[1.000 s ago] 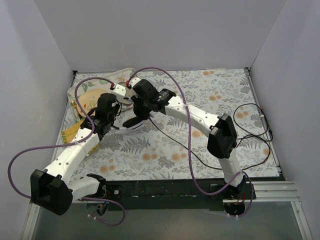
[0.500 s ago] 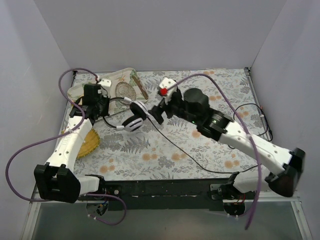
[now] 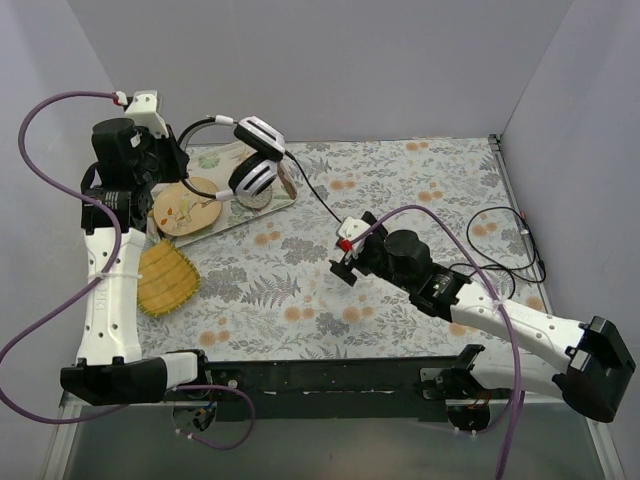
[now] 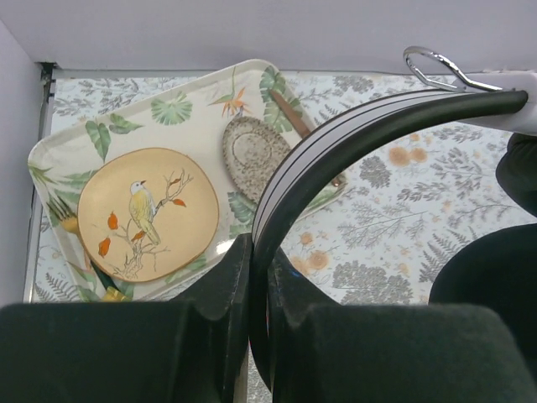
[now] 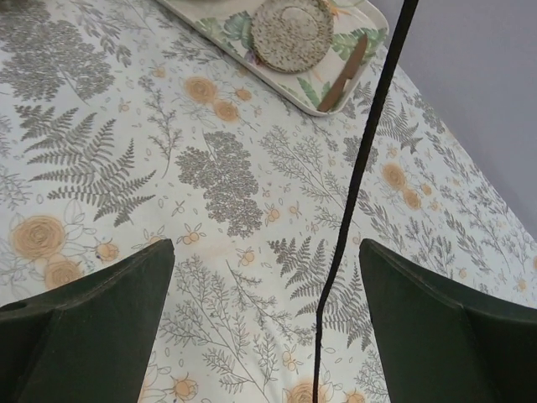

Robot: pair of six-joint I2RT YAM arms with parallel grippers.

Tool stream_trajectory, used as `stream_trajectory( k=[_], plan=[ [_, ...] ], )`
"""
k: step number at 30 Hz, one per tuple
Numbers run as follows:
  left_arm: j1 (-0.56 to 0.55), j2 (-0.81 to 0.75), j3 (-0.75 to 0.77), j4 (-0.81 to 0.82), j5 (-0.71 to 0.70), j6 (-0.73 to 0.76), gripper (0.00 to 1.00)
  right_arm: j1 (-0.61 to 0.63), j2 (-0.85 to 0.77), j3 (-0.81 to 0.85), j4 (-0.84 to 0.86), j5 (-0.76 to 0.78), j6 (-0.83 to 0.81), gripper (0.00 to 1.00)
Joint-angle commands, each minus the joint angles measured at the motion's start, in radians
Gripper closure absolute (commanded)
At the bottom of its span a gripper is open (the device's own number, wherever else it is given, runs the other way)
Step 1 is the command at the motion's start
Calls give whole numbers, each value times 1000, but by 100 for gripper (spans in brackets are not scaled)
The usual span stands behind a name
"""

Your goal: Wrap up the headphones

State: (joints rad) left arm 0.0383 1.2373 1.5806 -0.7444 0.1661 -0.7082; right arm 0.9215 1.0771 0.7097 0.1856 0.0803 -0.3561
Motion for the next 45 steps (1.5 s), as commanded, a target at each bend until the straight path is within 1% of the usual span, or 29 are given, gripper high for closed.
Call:
stream_trajectory(
  k=[1,3,7,10,12,13,14,15,16,18,19,20,21,22,24,25,26,28,30,31,32,33,34,35,36,37,39,43,45],
  plan=[
    [3,-36,119,-16,55,-77,100,-38,59,-33,118,102,26,3],
    [5,-35,143,-27,53,-77,100,-67,81,-53,139,111,54,4],
    [5,-32,203,-56,49,-77,100,-130,136,-59,130,133,104,12],
    [5,-32,216,-56,50,-80,100,-170,141,-85,155,95,117,14],
    [5,-30,232,-58,56,-91,100,-193,145,-98,166,70,124,21],
    [5,-29,237,-61,62,-97,100,-196,159,-102,163,69,126,33],
    [6,-26,243,-62,64,-103,100,-196,170,-101,152,73,126,40],
    [5,-24,243,-61,67,-105,100,-196,181,-93,135,76,126,51],
    [5,-24,242,-58,69,-105,100,-196,202,-82,115,87,126,74],
    [5,-18,222,-59,66,-99,100,-194,222,-24,14,125,123,94],
    [6,-18,205,-47,62,-85,100,-191,239,5,-26,195,126,99],
    [5,-22,181,-32,40,-70,100,-181,245,78,-122,244,131,99],
    [5,-38,109,11,20,-50,100,-168,248,112,-164,301,126,99],
    [3,-45,78,36,-9,-34,100,-153,247,150,-214,402,114,99],
    [3,-50,-2,83,-92,11,100,-90,233,244,-291,490,35,99],
    [0,-41,-25,97,-115,27,100,-66,227,270,-304,575,5,99],
    [2,-33,-43,109,-153,42,100,-15,222,296,-317,616,-27,99],
    [-5,-12,-97,151,-215,91,100,37,215,382,-368,709,-119,99],
    [-20,5,-126,189,-282,122,100,129,219,437,-399,740,-191,99],
    [-23,13,-137,200,-304,136,100,164,222,482,-394,783,-283,99],
    [-23,30,-155,207,-318,160,100,224,230,502,-390,802,-323,99],
    [-82,31,-165,217,-326,179,100,250,251,526,-390,809,-364,99],
    [-106,31,-175,221,-326,196,100,267,265,590,-397,809,-407,99],
    [-133,22,-206,224,-329,234,100,278,280,629,-408,796,-414,99],
    [-203,13,-223,234,-339,249,100,277,314,677,-423,776,-414,99],
    [-242,4,-241,234,-353,265,100,277,328,712,-434,738,-411,99],
    [-329,-22,-283,228,-355,286,100,274,363,792,-405,716,-446,99],
    [-391,-48,-298,185,-301,265,100,228,444,954,-469,592,-402,99],
    [-399,-65,-298,160,-219,245,100,166,499,1048,-541,543,-341,99]
  ],
)
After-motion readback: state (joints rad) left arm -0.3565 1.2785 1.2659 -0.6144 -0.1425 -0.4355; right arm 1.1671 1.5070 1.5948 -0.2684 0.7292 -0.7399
